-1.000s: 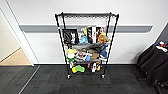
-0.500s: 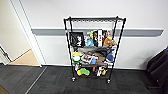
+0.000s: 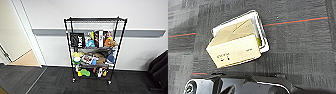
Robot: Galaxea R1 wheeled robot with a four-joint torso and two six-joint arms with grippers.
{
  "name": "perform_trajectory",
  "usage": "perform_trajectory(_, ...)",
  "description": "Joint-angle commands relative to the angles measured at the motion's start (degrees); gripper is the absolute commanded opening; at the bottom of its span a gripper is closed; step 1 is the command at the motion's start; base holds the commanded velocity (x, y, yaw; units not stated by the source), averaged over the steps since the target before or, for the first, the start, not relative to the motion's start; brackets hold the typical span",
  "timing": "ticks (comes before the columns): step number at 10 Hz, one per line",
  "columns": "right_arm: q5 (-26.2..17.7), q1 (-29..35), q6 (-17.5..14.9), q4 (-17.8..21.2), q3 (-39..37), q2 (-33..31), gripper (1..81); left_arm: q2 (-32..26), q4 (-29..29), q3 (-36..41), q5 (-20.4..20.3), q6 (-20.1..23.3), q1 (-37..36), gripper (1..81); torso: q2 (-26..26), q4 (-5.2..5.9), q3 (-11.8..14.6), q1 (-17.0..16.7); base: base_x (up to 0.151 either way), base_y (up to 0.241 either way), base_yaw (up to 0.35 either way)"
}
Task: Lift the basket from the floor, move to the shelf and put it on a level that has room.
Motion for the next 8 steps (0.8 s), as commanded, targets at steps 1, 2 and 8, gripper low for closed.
perform_trajectory(1,-3.3,5.2,0.2,2.7,0.2,-2.9,81.1,-0.7,0.1,-0.1,3.5,0.2,-3.5,81.1,-5.7,0.00,-5.3,3.7,0.000,0.000,0.000)
perform_trajectory(2,-3.4,5.6,0.2,3.1,0.3,-3.1,81.1,-0.7,0.1,-0.1,3.5,0.2,-3.5,81.1,-7.4,0.00,-6.9,4.7,0.000,0.000,0.000)
perform_trajectory(8,-8.5,9.7,0.2,4.1,0.3,-3.1,81.1,-0.7,-1.6,-0.2,3.5,0.1,-4.5,81.1,-19.3,0.00,-18.0,12.4,0.000,0.000,0.000)
